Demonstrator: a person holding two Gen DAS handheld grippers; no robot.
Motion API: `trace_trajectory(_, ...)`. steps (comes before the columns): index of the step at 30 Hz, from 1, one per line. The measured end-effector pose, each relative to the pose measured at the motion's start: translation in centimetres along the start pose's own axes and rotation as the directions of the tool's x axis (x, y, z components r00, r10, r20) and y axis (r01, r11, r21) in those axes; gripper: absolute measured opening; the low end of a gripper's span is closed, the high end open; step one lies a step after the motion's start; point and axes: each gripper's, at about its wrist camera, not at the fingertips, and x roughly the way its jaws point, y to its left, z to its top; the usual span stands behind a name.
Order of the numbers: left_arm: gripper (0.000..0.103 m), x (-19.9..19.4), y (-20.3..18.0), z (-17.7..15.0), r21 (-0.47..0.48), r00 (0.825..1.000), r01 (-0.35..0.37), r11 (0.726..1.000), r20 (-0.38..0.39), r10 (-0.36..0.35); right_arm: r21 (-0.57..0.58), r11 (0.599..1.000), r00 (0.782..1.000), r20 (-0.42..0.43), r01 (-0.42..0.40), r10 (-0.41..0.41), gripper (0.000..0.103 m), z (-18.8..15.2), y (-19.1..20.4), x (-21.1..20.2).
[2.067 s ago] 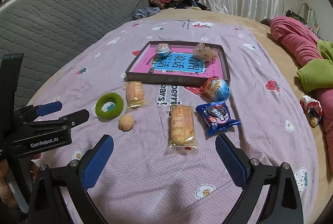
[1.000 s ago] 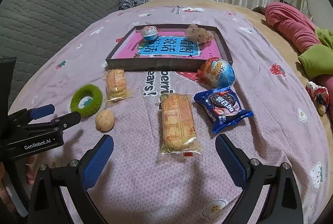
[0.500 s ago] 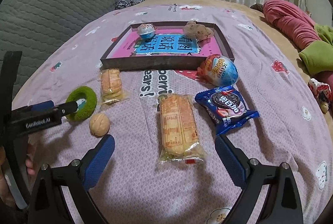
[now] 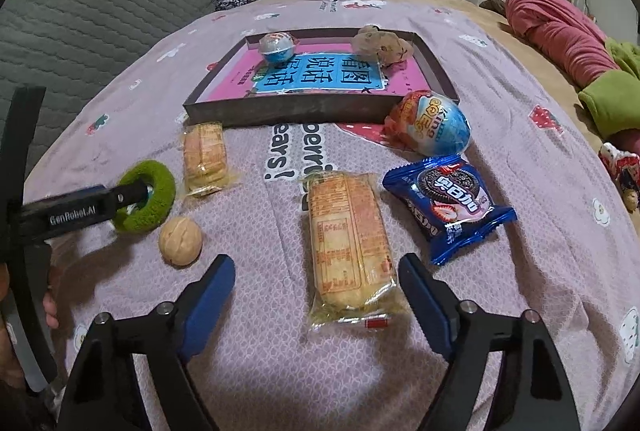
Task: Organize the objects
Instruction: 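Grasp the green ring with the left tool while the right tool grasps the wrapped cake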
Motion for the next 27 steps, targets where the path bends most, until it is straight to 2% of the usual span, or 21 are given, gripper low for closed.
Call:
trace_trajectory(1, 0.076, 0.2, -0.1, -0.1, 0.01, 1.0, -0.002, 1.0, -0.002, 0.002, 0.006, 1.0, 1.0, -0.004, 0.002, -0.002, 0.08, 0.0, -0.1, 0.2)
trace_trajectory(2, 0.065, 0.3, -0.3, -0.1, 0.02, 1.0, -0.007, 1.0, -0.001, 0.007, 0.016, 1.0, 1.0, -0.008, 0.004, -0.004, 0.078, 0.1, -0.3, 0.4)
trace_trajectory(3, 0.061, 0.5, -0.6, -0.1, 0.033, 1.0, -0.017, 0.999, -0.001, 0.017, 0.025, 1.0, 1.0, -0.012, 0.0, 0.0, 0.076, 0.2, -0.4, 0.7)
trace_trajectory(6, 0.057, 0.8, -0.8, 0.1, 0.04, 1.0, -0.018, 0.999, -0.003, 0.018, 0.044, 0.999, 1.0, -0.026, -0.002, 0.003, 0.069, 0.3, -0.8, 1.4)
trace_trajectory(8, 0.045, 0.8, -0.9, 0.3, 0.043, 1.0, -0.011, 0.999, 0.0, 0.011, 0.043, 0.999, 1.0, -0.028, 0.007, -0.006, 0.064, 0.5, -0.8, 1.7)
trace_trajectory(11, 0.034, 0.9, -1.5, 0.3, 0.059, 1.0, -0.012, 0.998, -0.004, 0.013, 0.032, 0.999, 0.999, -0.035, 0.019, -0.018, 0.05, 0.7, -0.6, 2.1)
trace_trajectory(12, 0.032, 0.9, -1.5, 0.3, 0.064, 1.0, -0.012, 0.998, -0.005, 0.013, 0.028, 0.999, 0.999, -0.036, 0.024, -0.023, 0.043, 0.8, -0.6, 2.2)
trace_trajectory(14, 0.012, 0.9, -1.6, 0.3, 0.061, 1.0, 0.004, 0.998, -0.011, -0.003, 0.024, 1.0, 0.999, -0.031, 0.012, -0.012, 0.042, 0.8, -0.7, 2.1)
trace_trajectory(19, 0.011, 0.2, -2.0, -0.2, 0.075, 1.0, 0.018, 0.997, -0.001, -0.018, 0.039, 0.998, 0.999, -0.013, -0.044, 0.045, 0.04, 0.4, -0.9, 1.2)
trace_trajectory(27, 0.011, -2.5, -3.4, -1.8, 0.091, 0.998, 0.026, 0.995, 0.051, -0.03, 0.069, 0.994, 0.997, 0.006, -0.083, 0.083, 0.04, -1.0, -1.6, -0.8)
